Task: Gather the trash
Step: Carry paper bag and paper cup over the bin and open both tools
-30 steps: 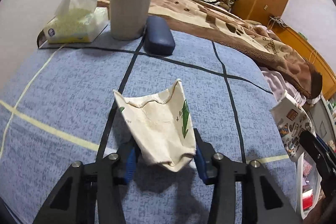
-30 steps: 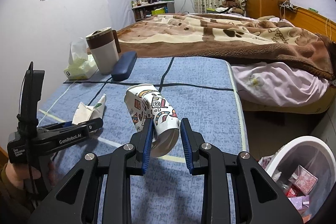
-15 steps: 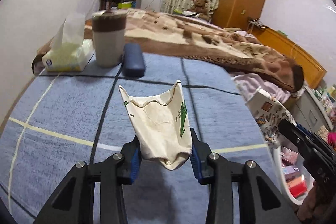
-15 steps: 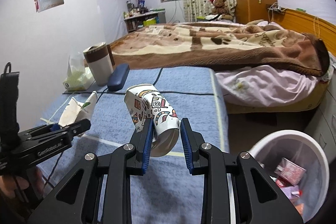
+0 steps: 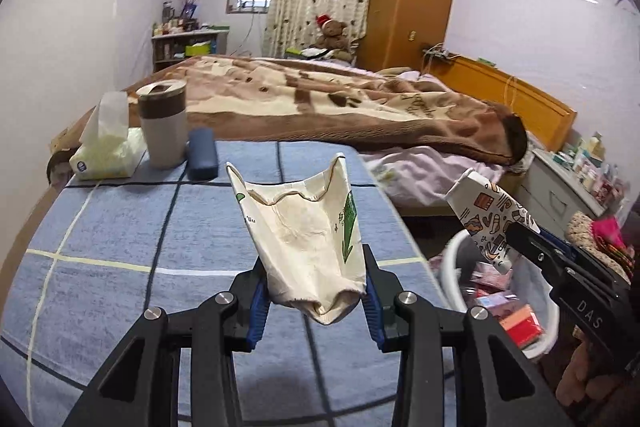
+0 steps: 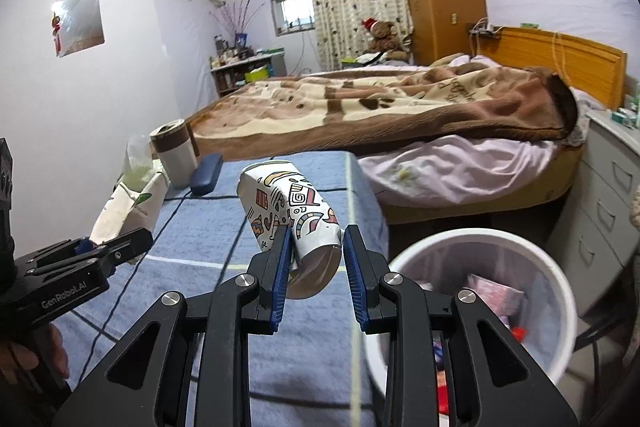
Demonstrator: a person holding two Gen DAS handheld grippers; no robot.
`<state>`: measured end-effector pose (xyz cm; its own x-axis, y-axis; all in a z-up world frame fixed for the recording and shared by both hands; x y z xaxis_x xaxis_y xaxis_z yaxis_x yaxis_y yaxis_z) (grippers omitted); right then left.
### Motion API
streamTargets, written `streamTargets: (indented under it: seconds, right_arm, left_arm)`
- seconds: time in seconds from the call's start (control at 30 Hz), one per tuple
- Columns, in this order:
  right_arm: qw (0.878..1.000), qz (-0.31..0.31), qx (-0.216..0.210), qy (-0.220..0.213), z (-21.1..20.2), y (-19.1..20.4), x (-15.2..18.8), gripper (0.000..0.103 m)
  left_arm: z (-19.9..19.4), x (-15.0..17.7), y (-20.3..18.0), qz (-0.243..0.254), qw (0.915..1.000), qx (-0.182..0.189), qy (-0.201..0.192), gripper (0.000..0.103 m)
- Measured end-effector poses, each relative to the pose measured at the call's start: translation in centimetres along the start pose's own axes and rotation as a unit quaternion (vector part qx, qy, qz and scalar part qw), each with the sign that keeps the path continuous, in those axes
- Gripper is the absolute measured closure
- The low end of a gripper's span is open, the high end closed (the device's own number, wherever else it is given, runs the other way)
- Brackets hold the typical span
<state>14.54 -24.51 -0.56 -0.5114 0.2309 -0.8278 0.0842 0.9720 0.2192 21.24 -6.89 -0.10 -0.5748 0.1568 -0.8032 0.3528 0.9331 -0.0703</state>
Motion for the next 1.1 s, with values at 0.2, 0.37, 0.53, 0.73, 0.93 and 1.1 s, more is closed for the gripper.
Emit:
streamTargets:
  seconds: [0.2,0.37,0.53,0.73,0.93,1.1]
  right_arm:
    - [0.999,0.01,0.025,-0.026,-2.5,-1.8,0.0,0.075]
    - [0.998,0.019,0.053,-0.043,-4.3,-3.7,0.2,0.075]
    - [0.995,0.033,0.083,-0.048,-5.5,-6.2,0.6,0.075]
    - [0.989,0.053,0.13,-0.04,-6.1,-9.7,1.3,0.075]
    - [0.984,0.062,0.165,-0.02,-6.1,-12.0,2.4,0.075]
    - [0.983,0.072,0.17,-0.001,-5.3,-13.4,3.1,0.075]
  left_arm:
    - [-1.9,0.2,-3.4,0.026,0.9994,0.019,-0.016,0.063]
    - [-2.9,0.5,-6.2,0.05,0.9979,0.03,-0.027,0.063]
    - [-3.0,1.0,-9.2,0.068,0.9959,0.053,-0.027,0.063]
    - [-1.9,1.6,-13.1,0.091,0.9918,0.088,-0.012,0.062]
    - [0.1,2.6,-16.8,0.114,0.9861,0.12,0.012,0.062]
    - [1.3,3.0,-19.1,0.135,0.9825,0.126,0.022,0.062]
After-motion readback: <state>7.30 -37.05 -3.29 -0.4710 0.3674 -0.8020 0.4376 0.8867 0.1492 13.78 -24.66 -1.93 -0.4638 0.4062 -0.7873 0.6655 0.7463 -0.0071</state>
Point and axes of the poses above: each gripper's, at about its wrist camera, not at the fingertips, and z roughly the way its jaws point, y to its left, x to its underside, the point moved 4 cm from there along z, roughly the way its jaws point, and after that the axes turned 6 degrees about z, right-handed, at the moved point
